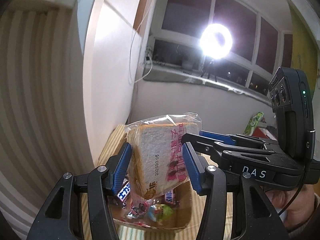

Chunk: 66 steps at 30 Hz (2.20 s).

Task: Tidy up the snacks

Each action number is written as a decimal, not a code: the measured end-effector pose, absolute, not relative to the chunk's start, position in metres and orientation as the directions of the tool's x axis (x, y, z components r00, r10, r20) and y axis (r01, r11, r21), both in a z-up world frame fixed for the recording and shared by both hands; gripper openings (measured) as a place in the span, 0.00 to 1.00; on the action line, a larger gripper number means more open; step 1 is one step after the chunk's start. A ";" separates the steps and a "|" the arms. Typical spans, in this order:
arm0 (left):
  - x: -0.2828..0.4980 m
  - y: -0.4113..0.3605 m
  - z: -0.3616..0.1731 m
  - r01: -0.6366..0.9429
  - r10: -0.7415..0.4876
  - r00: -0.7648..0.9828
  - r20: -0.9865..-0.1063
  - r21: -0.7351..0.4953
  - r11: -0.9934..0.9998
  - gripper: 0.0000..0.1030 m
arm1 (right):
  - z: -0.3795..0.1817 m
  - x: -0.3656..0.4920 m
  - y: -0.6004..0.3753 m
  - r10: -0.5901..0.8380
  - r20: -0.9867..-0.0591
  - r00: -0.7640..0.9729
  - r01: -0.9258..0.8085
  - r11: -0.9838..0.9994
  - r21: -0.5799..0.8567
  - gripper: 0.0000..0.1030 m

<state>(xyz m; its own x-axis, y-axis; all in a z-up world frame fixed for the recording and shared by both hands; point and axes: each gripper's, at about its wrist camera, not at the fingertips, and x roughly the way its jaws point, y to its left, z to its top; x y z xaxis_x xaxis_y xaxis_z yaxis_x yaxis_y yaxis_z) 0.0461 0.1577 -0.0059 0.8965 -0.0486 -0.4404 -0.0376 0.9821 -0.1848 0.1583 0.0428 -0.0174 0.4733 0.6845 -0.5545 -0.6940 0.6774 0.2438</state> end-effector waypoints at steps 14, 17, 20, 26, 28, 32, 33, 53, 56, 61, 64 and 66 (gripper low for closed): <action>0.072 0.173 -0.070 -0.244 0.136 0.779 -0.612 -0.096 0.965 0.70 | -0.048 0.161 0.053 0.503 -0.608 0.614 -0.635 0.773 -0.002 0.73; 0.061 0.171 -0.059 -0.245 0.145 0.795 -0.589 -0.094 0.965 0.73 | -0.034 0.143 0.049 0.487 -0.563 0.668 -0.616 0.786 -0.052 0.90; 0.047 0.168 -0.049 -0.253 0.160 0.811 -0.563 -0.091 0.963 0.75 | -0.023 0.133 0.044 0.482 -0.527 0.700 -0.598 0.799 -0.063 0.92; 0.030 0.169 -0.035 -0.258 0.179 0.826 -0.534 -0.076 0.963 0.75 | -0.014 0.113 0.024 0.461 -0.493 0.738 -0.540 0.842 -0.022 1.00; 0.025 0.167 -0.033 -0.261 0.186 0.827 -0.530 -0.070 0.963 0.75 | -0.014 0.105 0.019 0.456 -0.490 0.743 -0.535 0.844 -0.025 1.00; 0.019 0.159 -0.032 -0.259 0.194 0.827 -0.527 -0.050 0.965 0.76 | -0.020 0.091 0.000 0.425 -0.481 0.767 -0.503 0.863 -0.040 1.00; 0.018 0.153 -0.031 -0.254 0.193 0.828 -0.527 -0.044 0.966 0.76 | -0.022 0.088 -0.007 0.423 -0.483 0.767 -0.499 0.866 -0.035 1.00; 0.023 -0.033 -0.010 0.116 -0.089 0.890 -0.448 0.033 0.993 0.76 | -0.004 0.028 -0.214 0.110 -0.410 0.905 -0.123 0.992 -0.005 1.00; 0.022 -0.029 -0.010 0.103 -0.081 0.891 -0.446 0.025 0.994 0.76 | -0.001 0.027 -0.209 0.113 -0.406 0.907 -0.133 0.991 -0.019 1.00; 0.023 -0.023 -0.008 0.082 -0.065 0.890 -0.451 0.019 0.996 0.76 | 0.007 0.023 -0.206 0.113 -0.393 0.913 -0.133 0.991 -0.025 1.00; 0.021 -0.024 -0.004 0.081 -0.066 0.895 -0.442 0.015 0.997 0.76 | 0.011 0.023 -0.205 0.111 -0.386 0.916 -0.133 0.991 -0.029 1.00; 0.020 -0.023 -0.002 0.081 -0.068 0.898 -0.435 0.010 0.997 0.76 | 0.013 0.023 -0.206 0.111 -0.381 0.918 -0.132 0.991 -0.029 1.00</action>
